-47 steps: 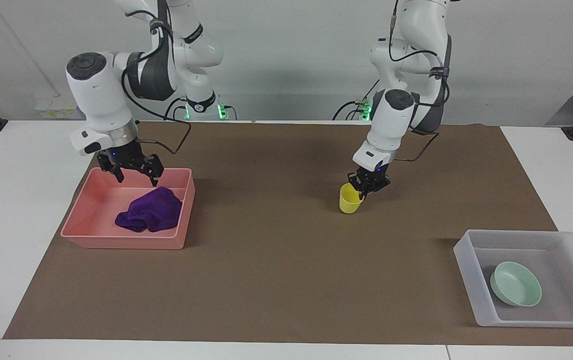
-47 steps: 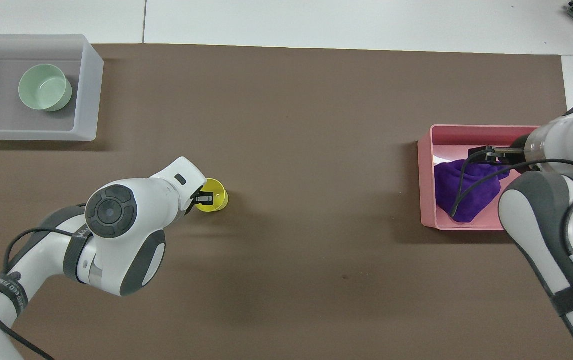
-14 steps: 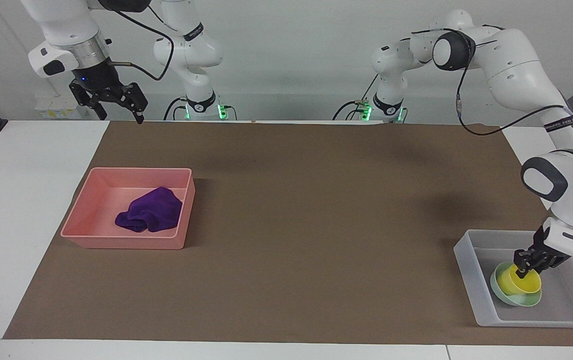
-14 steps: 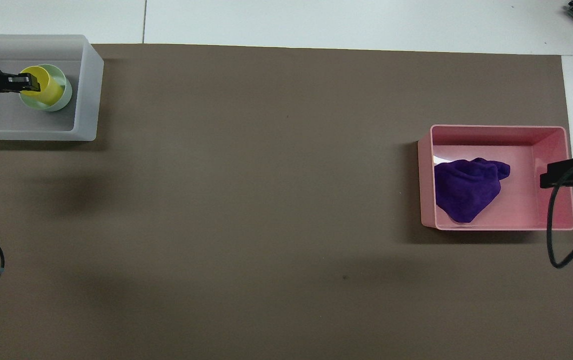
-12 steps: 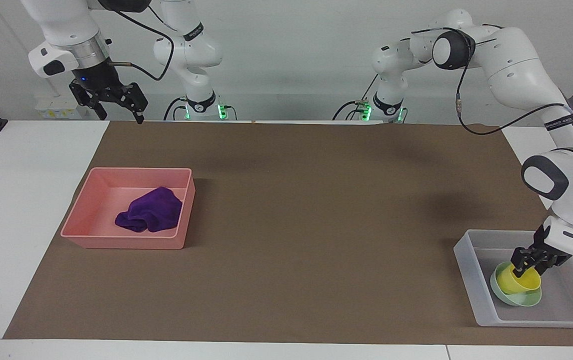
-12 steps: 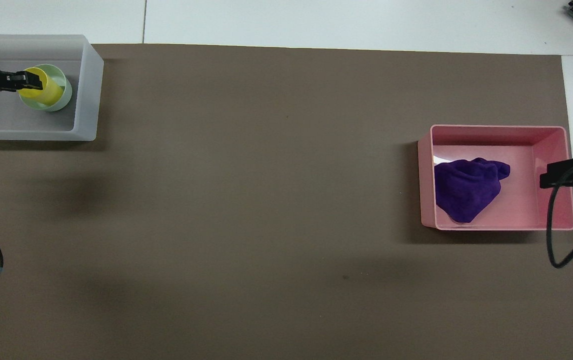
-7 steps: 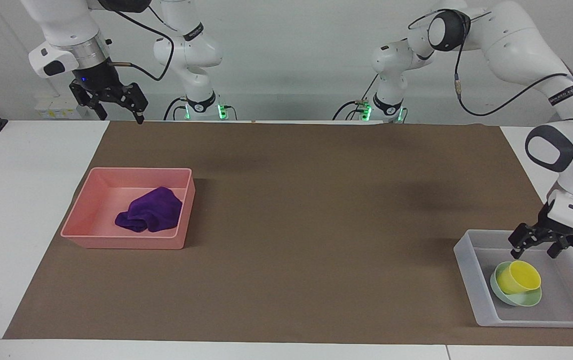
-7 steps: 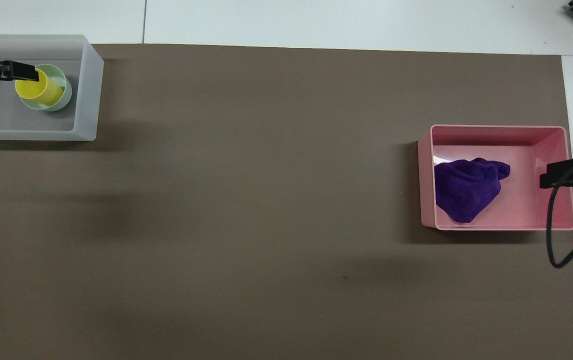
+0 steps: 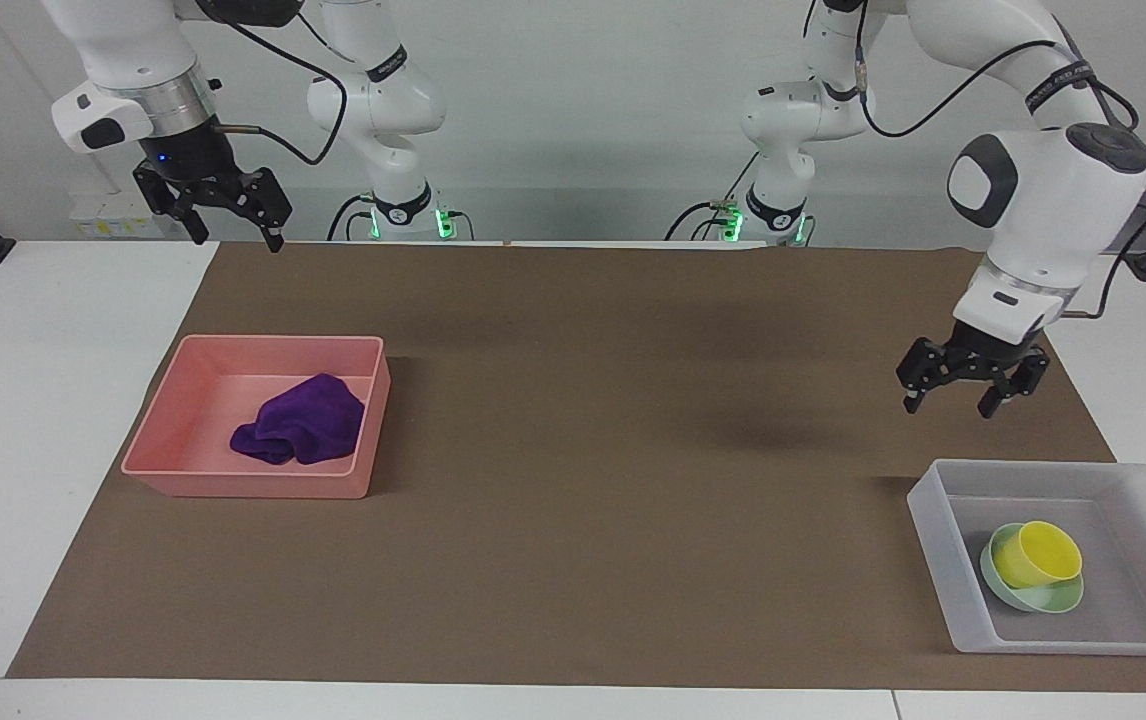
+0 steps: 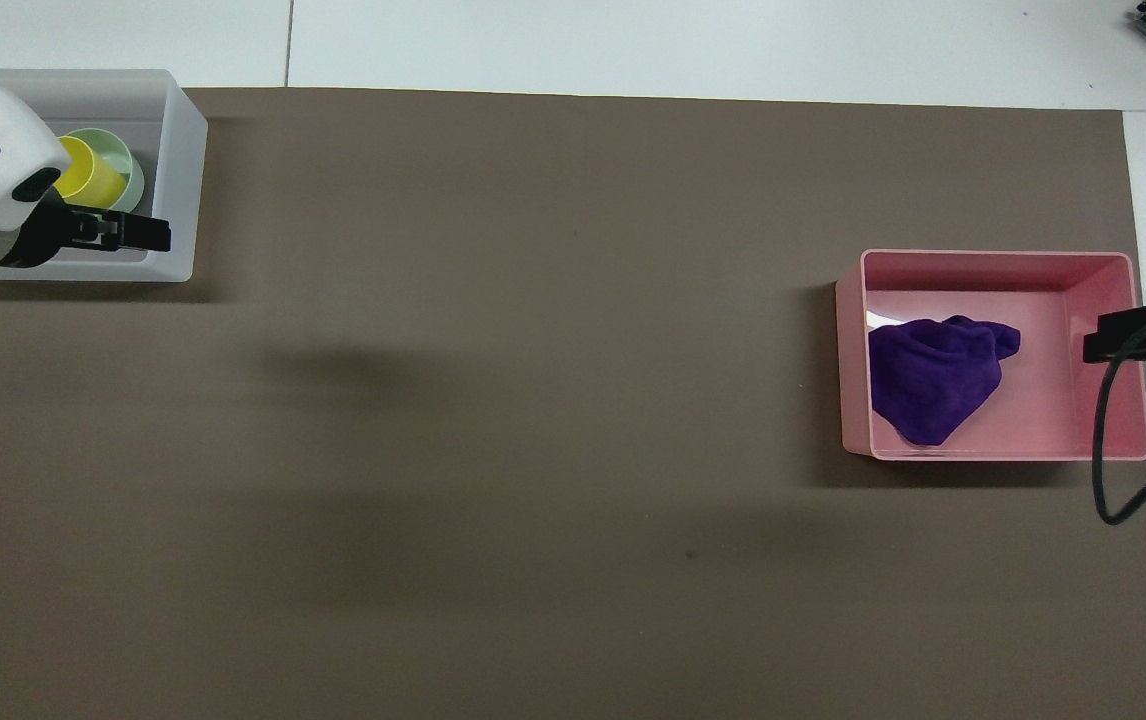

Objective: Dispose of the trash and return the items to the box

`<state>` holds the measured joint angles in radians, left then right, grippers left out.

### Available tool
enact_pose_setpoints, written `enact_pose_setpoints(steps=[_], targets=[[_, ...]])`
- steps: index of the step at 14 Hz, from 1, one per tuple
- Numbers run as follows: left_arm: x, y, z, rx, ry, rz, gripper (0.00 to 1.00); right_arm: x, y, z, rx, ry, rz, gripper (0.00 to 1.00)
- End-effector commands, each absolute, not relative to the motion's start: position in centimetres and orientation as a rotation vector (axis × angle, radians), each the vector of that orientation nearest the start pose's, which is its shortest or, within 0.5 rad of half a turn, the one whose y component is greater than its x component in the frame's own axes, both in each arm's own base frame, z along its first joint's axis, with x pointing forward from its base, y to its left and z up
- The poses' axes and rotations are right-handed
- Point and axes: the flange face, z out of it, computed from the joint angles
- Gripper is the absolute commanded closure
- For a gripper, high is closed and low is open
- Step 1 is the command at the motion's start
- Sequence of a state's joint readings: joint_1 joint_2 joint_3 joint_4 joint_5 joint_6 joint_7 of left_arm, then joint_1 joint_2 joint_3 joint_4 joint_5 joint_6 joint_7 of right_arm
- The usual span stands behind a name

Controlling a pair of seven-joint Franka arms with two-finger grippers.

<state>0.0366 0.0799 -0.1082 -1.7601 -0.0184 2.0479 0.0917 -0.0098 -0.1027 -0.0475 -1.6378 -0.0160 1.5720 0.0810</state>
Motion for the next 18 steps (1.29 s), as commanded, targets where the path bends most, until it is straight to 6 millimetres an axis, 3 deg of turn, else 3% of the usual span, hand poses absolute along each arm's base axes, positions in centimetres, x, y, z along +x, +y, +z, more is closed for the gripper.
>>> enact_pose_setpoints(steps=[1,2,6,8,15,18], targets=[[58.5,-5.5,57.3,-3.125,0.272,-0.270,0.00,52.3,-3.4,64.8,-3.151,0.201,-0.080,0.00],[58.4,-6.1,58.8,-3.126,0.287,-0.249,0.00,52.3,-3.3,64.8,-3.151,0.198,-0.082,0.00],[57.0,-6.7,60.9,-3.127,0.312,-0.147,0.00,52.2,-3.4,64.7,-3.149,0.201,-0.087,0.00],[56.4,-6.8,62.9,-3.127,0.315,-0.135,0.00,52.2,-3.3,64.7,-3.149,0.198,-0.082,0.00],[55.2,-6.4,64.5,-3.120,0.346,-0.113,0.00,53.0,-3.4,64.4,-3.162,0.180,-0.075,0.00],[54.9,-5.1,64.3,-3.129,0.311,-0.072,0.00,53.3,-3.9,64.2,-3.160,0.187,-0.062,0.00]])
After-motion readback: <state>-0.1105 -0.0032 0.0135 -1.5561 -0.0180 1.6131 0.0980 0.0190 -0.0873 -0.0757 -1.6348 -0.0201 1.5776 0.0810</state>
